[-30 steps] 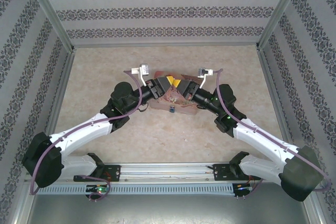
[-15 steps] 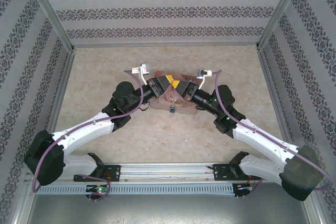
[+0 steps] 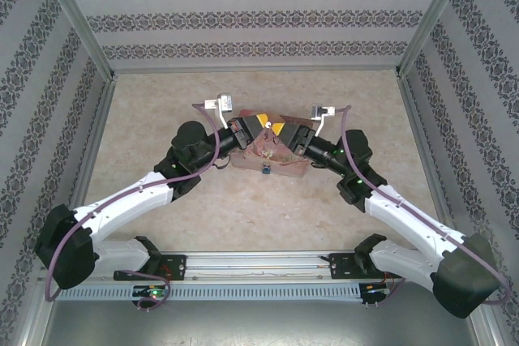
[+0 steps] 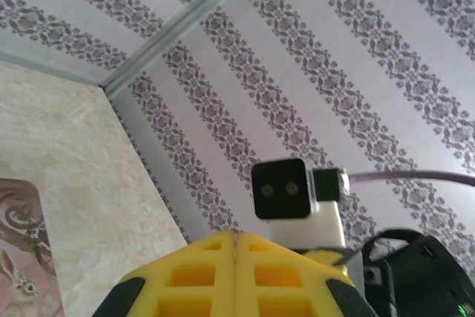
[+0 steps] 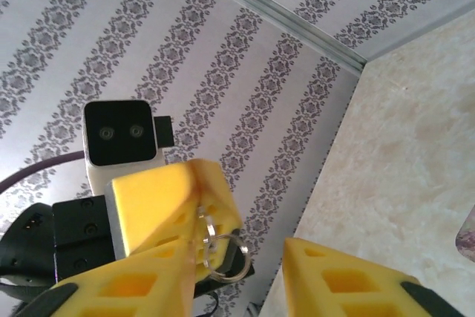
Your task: Unlock a padlock with a key
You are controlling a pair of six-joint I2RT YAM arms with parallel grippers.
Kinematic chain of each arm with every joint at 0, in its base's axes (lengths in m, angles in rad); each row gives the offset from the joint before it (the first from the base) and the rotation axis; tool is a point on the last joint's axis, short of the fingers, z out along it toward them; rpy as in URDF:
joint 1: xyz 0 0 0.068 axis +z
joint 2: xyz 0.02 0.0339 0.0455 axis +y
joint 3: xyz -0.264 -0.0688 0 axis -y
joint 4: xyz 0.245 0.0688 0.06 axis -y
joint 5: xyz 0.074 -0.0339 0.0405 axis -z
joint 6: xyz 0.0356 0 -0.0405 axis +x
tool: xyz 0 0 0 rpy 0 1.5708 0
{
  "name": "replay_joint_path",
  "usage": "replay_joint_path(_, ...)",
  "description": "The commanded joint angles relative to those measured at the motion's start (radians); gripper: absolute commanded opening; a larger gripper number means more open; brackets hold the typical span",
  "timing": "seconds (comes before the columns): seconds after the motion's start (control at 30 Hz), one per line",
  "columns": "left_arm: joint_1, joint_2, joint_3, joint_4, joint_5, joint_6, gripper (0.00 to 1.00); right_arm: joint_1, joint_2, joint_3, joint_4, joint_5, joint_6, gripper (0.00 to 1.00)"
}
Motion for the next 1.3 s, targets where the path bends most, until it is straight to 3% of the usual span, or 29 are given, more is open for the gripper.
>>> replay_joint_path(0.0, 0.018, -0.035, 0.056, -0.083, 0.096, 0.04, 0.0, -0.052, -0.031, -0.003, 0.012, -0.185, -0.011, 0.42)
replay_joint_path(0.17, 0.025, -0.043, 0.108, -0.185, 0.182, 0.074, 0.0, -0.076, -0.029, 0.039, -0.007, -0.317, -0.057, 0.49)
replay_joint_path(0.43, 0.03, -0.042, 0.149, -0.26, 0.246, 0.104, 0.0, -0.075, -0.005, 0.095, -0.013, -0.385, -0.078, 0.49)
replay_joint_path(1.27, 0.041, -0.003, 0.159, -0.229, 0.281, 0.094, 0.0, -0.061, 0.035, 0.132, -0.096, -0.389, -0.118, 0.19)
